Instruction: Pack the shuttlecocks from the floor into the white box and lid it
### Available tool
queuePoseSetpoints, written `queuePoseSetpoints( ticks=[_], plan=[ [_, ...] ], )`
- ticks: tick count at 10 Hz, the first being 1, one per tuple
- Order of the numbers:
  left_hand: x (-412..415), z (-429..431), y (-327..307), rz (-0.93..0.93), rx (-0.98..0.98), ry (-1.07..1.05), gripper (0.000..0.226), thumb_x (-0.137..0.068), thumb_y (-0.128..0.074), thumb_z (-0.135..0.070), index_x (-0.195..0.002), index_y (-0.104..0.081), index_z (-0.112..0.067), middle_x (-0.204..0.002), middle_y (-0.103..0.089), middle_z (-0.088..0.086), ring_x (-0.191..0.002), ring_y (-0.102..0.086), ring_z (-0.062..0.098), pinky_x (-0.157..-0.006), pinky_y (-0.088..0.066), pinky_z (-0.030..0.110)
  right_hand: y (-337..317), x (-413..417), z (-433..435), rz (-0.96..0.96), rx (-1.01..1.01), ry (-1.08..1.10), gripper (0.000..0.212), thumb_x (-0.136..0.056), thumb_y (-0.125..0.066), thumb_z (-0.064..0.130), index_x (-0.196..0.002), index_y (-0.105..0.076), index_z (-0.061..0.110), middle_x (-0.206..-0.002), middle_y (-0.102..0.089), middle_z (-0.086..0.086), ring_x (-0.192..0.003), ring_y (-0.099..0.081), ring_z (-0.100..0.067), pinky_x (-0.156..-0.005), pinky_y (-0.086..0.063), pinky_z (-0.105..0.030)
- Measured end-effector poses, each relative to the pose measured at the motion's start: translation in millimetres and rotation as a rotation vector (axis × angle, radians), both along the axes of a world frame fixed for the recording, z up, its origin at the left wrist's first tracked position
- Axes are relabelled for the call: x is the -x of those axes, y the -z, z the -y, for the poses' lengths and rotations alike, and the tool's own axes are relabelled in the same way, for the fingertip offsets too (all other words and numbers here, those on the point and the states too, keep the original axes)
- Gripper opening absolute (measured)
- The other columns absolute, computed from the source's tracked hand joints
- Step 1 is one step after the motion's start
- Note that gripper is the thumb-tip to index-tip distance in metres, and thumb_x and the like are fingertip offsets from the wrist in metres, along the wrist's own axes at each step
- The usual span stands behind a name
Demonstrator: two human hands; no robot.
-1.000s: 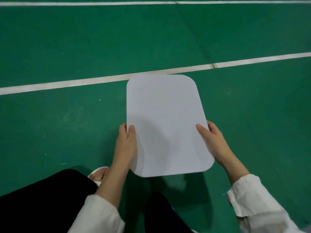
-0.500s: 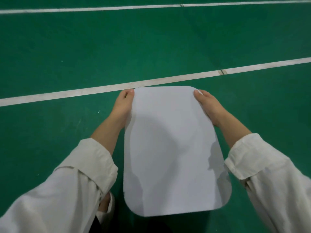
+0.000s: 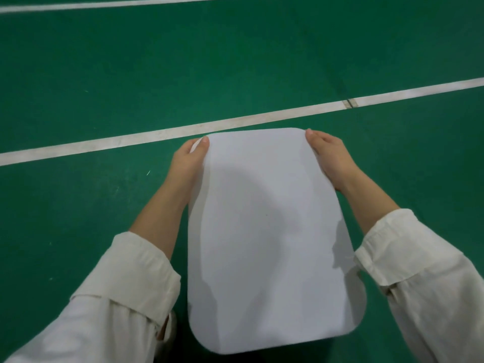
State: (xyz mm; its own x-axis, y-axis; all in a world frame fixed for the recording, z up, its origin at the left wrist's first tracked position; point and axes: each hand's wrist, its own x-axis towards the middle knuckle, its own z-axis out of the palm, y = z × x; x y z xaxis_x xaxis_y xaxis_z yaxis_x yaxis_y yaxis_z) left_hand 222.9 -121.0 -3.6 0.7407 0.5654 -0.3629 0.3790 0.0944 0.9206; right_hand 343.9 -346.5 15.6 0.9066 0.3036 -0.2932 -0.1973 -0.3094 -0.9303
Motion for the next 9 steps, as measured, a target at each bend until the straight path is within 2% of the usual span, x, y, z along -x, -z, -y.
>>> queuePoseSetpoints(
  ticks=[1,2,3,4,5,6,7,8,9],
  plan=[
    [-9,-2,-3,-0.055,-0.112,-0.003,0.025,-0.090,-0.054,-0.038,-0.100,-0.061,-0.016,-0.095,-0.065,0.001,-0.085,-0.061,0.020,-0.081,-0.048,0.032,3,-1,-4,0.038,0.037,-0.001,0.031,-0.096,-0.046,0.027,-0.099,-0.064,0.002,-0.091,-0.066,-0.004,-0.081,-0.061,-0.014,-0.076,-0.051,-0.026],
    [-10,1,1,-0.037,-0.216,-0.006,0.028,-0.090,-0.053,-0.038,-0.095,-0.060,-0.011,-0.085,-0.061,0.001,-0.076,-0.055,0.018,-0.067,-0.043,0.028,7,-1,-4,0.064,0.075,0.009,0.034,-0.095,-0.047,0.028,-0.099,-0.063,-0.002,-0.091,-0.063,-0.006,-0.082,-0.057,-0.016,-0.079,-0.049,-0.030],
    [-7,6,4,-0.022,-0.325,-0.014,0.031,-0.092,-0.049,-0.038,-0.098,-0.059,-0.009,-0.087,-0.062,0.002,-0.076,-0.054,0.016,-0.060,-0.040,0.024,9,-1,-4,0.113,0.095,0.023,0.030,-0.094,-0.049,0.029,-0.097,-0.065,0.004,-0.090,-0.063,-0.004,-0.082,-0.056,-0.014,-0.077,-0.048,-0.028],
    [-7,6,5,-0.016,-0.377,-0.022,0.031,-0.092,-0.048,-0.038,-0.099,-0.059,-0.010,-0.091,-0.062,0.002,-0.081,-0.055,0.018,-0.063,-0.039,0.027,9,2,-8,0.245,0.205,0.066,0.021,-0.092,-0.049,0.029,-0.099,-0.064,0.015,-0.090,-0.065,0.001,-0.082,-0.057,-0.012,-0.076,-0.048,-0.027],
    [-6,6,8,0.033,-0.399,-0.023,0.024,-0.092,-0.049,-0.035,-0.101,-0.058,-0.014,-0.093,-0.061,-0.003,-0.084,-0.054,0.014,-0.064,-0.038,0.021,8,8,-10,0.444,0.409,0.051,0.023,-0.093,-0.045,0.025,-0.107,-0.060,0.015,-0.087,-0.061,0.000,-0.081,-0.055,-0.017,-0.074,-0.045,-0.030],
    [-5,7,9,0.052,-0.422,-0.018,0.022,-0.092,-0.049,-0.034,-0.099,-0.058,-0.015,-0.091,-0.061,-0.004,-0.083,-0.055,0.013,-0.063,-0.038,0.019,7,12,-13,0.539,0.502,0.019,0.026,-0.095,-0.041,0.024,-0.109,-0.059,0.012,-0.089,-0.062,-0.004,-0.084,-0.055,-0.022,-0.074,-0.045,-0.032],
    [-5,7,5,0.033,-0.435,-0.011,0.027,-0.093,-0.048,-0.035,-0.103,-0.057,-0.013,-0.095,-0.062,-0.001,-0.087,-0.056,0.016,-0.066,-0.038,0.025,4,12,-13,0.563,0.544,-0.005,0.025,-0.096,-0.039,0.023,-0.107,-0.057,0.010,-0.094,-0.064,-0.010,-0.085,-0.056,-0.027,-0.072,-0.044,-0.035],
    [-5,7,2,-0.018,-0.498,0.042,0.035,-0.095,-0.043,-0.036,-0.116,-0.053,-0.010,-0.107,-0.061,0.008,-0.095,-0.055,0.023,-0.074,-0.037,0.027,1,14,-17,0.601,0.682,-0.084,0.023,-0.096,-0.035,0.017,-0.108,-0.051,0.005,-0.101,-0.060,-0.014,-0.088,-0.055,-0.033,-0.071,-0.045,-0.038],
    [-4,6,-7,-0.153,-0.581,0.166,0.039,-0.099,-0.035,-0.033,-0.127,-0.043,-0.007,-0.116,-0.057,0.014,-0.106,-0.053,0.031,-0.078,-0.035,0.030,-12,16,-27,0.623,0.992,-0.229,0.025,-0.087,-0.038,0.000,-0.112,-0.043,0.002,-0.114,-0.049,-0.017,-0.099,-0.049,-0.034,-0.068,-0.039,-0.038]
  ],
)
